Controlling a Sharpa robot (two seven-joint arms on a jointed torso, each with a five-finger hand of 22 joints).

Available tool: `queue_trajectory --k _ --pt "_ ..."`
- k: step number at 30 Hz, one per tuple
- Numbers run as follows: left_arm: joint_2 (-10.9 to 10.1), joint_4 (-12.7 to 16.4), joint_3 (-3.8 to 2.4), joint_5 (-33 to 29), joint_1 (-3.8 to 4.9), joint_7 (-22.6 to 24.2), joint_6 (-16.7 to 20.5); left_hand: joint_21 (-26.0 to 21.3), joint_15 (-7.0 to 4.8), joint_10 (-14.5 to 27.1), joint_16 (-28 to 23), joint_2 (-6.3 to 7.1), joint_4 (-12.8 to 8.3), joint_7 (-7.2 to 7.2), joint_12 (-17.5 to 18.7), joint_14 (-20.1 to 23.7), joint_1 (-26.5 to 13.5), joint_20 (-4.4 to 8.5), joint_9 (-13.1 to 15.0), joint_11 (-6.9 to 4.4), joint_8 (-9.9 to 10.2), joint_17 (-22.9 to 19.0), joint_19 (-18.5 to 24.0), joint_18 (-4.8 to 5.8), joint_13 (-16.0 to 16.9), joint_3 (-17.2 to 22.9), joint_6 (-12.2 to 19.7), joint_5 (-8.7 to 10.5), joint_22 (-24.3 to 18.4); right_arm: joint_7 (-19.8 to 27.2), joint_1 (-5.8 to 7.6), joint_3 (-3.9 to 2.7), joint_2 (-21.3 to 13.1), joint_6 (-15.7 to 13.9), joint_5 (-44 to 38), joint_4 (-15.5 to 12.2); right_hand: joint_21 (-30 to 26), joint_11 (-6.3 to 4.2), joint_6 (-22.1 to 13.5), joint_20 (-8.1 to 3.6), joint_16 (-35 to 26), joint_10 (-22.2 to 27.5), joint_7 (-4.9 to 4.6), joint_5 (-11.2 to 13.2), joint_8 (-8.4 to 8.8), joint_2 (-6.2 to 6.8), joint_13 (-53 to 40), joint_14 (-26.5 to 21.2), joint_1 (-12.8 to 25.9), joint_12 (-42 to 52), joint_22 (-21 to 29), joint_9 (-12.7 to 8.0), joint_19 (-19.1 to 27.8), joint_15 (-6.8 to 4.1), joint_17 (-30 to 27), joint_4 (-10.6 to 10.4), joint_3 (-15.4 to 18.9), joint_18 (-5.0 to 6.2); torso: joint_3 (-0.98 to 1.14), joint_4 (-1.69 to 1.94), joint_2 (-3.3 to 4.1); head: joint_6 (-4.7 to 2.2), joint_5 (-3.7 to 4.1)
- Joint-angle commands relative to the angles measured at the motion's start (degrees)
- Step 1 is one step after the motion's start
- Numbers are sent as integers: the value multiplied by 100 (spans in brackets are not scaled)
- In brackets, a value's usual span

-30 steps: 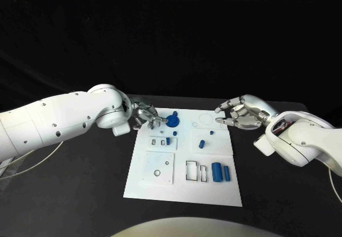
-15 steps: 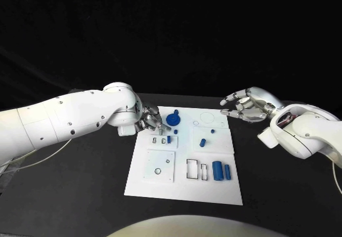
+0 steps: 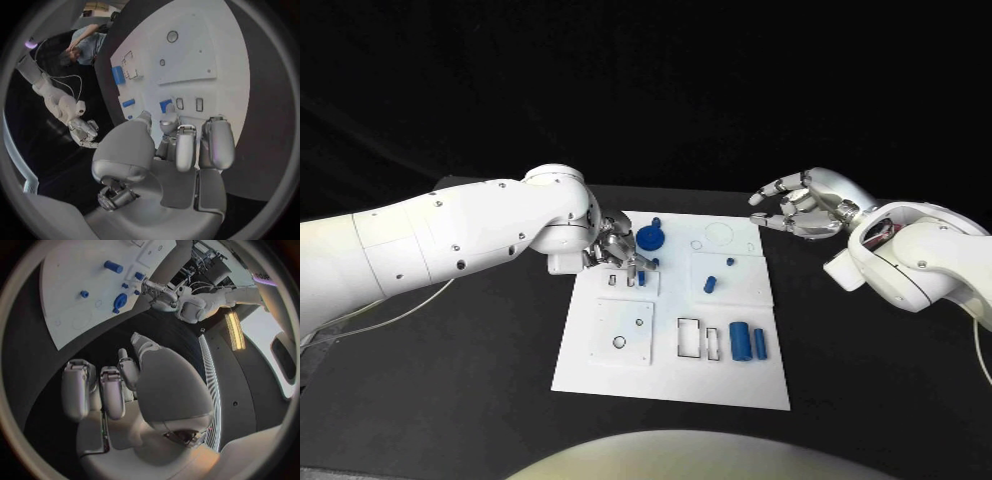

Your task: Assemble the parts on the task board

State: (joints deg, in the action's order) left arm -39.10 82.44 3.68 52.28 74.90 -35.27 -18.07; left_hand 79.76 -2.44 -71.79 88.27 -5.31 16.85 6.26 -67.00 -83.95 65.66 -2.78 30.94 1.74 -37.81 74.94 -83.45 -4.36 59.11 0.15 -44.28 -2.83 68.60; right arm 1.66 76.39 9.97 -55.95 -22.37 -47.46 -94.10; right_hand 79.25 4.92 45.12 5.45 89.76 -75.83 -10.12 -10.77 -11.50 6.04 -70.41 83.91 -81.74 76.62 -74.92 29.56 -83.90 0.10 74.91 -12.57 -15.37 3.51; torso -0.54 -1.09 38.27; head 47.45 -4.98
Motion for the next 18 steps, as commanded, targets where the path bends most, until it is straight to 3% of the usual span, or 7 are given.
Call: queue_trajectory --k 1,18 --pt "50 -38 4 -35 11 -112 -127 26 -2 8 35 -11 2 -37 -39 -540 -65 7 14 -29 -36 1303 -14 52 1 -51 -14 3 9 -56 6 -4 11 31 -108 16 -26 11 -54 47 24 47 -7 -40 -19 52 2 609 8 -33 -273 -9 -182 35 1509 -7 -31 -43 -3 -9 -2 5 -17" --pt "167 -232 57 -139 10 -179 -214 62 -2 131 36 18 -4 -36 63 -540 -96 7 57 -28 -107 1304 -14 61 -149 -215 43 1 73 -92 11 -6 23 54 -118 51 -36 15 -86 50 24 64 -12 -59 -10 62 24 609 18 -49 -263 -15 -179 37 1509 -13 -38 -41 -1 -1 -1 48 -25"
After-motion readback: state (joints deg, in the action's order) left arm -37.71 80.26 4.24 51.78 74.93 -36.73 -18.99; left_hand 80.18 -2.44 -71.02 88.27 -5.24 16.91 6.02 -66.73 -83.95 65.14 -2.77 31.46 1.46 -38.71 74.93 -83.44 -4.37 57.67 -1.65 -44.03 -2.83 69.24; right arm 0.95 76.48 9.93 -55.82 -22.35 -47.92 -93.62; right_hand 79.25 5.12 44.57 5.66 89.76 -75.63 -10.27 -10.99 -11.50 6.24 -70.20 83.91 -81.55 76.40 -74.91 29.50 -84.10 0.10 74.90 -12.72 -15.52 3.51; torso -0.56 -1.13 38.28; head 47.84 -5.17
